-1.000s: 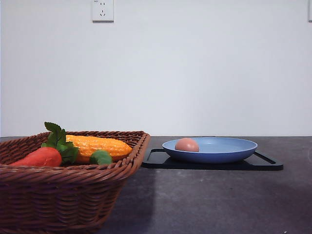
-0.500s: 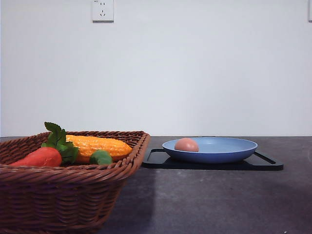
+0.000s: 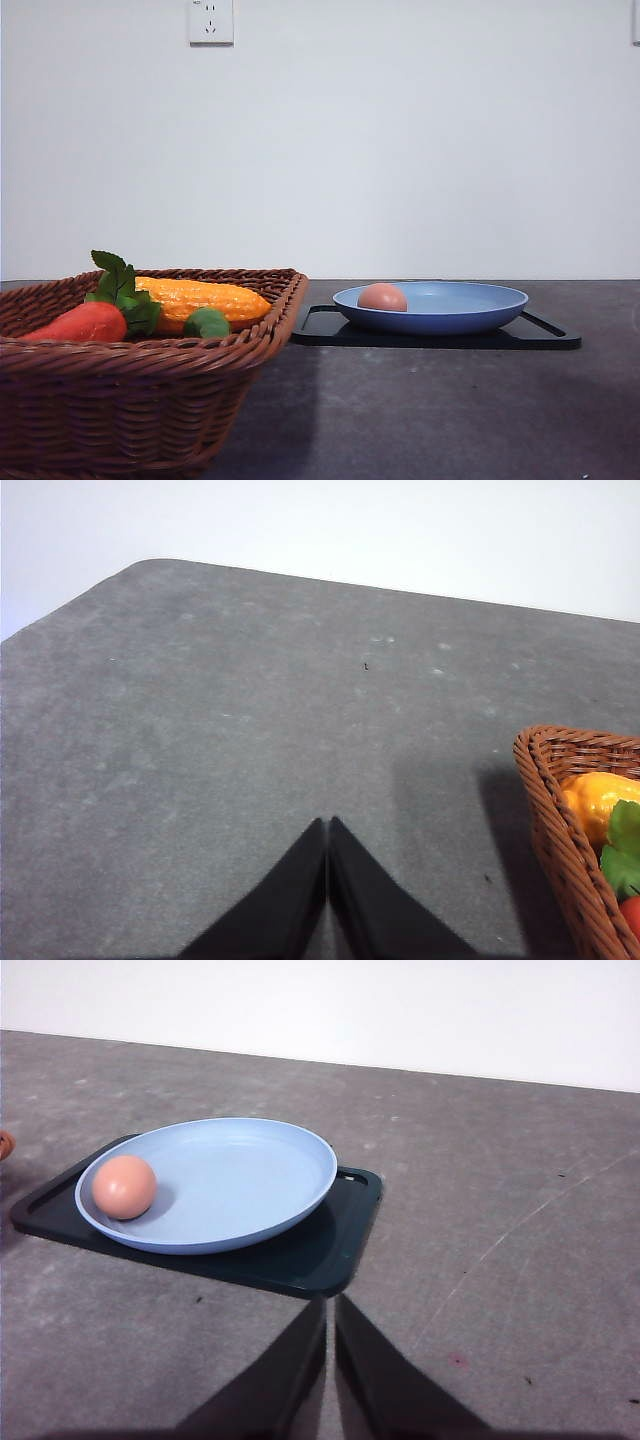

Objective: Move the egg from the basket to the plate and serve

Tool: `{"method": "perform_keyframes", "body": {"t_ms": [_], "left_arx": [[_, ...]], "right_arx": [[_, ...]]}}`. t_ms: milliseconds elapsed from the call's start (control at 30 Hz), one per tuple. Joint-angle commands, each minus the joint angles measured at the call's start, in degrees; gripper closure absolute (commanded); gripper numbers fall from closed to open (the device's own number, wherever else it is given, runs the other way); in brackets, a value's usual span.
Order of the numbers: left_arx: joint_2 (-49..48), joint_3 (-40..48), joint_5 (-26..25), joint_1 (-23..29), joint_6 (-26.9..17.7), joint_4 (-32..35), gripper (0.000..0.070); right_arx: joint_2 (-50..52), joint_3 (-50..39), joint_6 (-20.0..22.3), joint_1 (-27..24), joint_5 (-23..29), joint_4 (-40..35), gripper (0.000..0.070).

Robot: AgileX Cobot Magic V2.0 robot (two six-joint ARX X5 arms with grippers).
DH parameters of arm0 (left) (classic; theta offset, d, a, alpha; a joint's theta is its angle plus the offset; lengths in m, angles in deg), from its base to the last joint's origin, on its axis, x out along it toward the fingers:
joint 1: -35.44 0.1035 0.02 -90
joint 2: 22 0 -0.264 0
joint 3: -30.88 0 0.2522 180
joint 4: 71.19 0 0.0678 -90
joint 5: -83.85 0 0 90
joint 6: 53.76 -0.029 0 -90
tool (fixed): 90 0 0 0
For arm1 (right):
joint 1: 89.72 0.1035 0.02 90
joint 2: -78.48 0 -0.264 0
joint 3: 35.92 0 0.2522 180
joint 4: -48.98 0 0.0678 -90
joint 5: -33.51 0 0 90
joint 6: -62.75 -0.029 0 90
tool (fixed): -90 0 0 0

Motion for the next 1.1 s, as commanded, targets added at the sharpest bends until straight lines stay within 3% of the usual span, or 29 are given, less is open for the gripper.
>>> {"method": "perform_keyframes", "body": {"t_ms": [0,1067], "left_arx": [[-0.09,1.60,-0.20,0.11,-0.09,-0.22,0.0700],[-0.09,1.60,-0.20,0.13,-0.09,-0.22,0.0700]], "right_arx": [[-0.07,-0.39,-0.96,0.00,0.02,0.11,0.0700],[-0.07,-0.39,-0.96,0.00,0.02,0.11,0.0700]]}}
